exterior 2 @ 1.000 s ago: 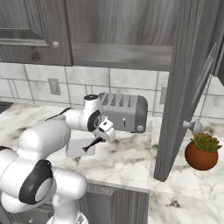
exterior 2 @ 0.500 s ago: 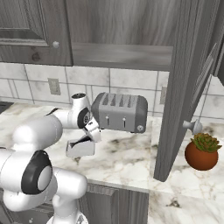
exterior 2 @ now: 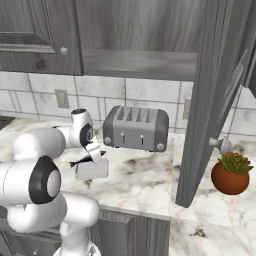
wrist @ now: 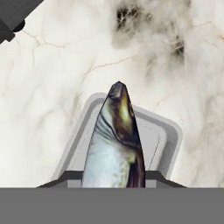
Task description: Retrieve the tupperware from the cabinet, then place the raw meat into the tupperware to avoid contamination.
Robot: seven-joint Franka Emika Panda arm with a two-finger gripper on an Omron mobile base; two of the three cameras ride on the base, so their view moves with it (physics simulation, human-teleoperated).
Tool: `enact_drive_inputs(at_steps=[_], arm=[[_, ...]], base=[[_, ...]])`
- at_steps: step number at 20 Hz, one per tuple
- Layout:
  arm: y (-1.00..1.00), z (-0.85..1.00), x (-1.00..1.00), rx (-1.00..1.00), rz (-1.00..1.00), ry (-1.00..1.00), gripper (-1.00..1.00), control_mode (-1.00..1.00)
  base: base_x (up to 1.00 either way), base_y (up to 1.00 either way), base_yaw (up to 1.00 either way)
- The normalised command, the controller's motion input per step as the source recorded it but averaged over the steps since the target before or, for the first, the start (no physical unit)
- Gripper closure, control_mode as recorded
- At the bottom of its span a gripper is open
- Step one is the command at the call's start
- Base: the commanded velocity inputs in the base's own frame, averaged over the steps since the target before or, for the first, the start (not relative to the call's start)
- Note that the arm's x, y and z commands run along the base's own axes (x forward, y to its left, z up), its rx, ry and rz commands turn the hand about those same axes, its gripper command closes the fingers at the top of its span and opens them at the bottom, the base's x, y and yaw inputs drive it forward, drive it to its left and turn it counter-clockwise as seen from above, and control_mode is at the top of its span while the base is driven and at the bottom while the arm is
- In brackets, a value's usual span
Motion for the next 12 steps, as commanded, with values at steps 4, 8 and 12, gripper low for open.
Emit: enact_drive_inputs(at_steps=[4, 8, 12], arm=[[0.0, -0.18, 0.21, 0.0, 0.0, 0.0, 1.0, -1.0], [0.03, -0.34, 0.17, 0.0, 0.0, 0.08, 1.0, -1.0], [0.17, -0.35, 0.07, 0.0, 0.0, 0.12, 1.0, -1.0]], base=[[0.0, 0.0, 0.0], [0.0, 0.0, 0.0], [0.0, 0.0, 0.0]])
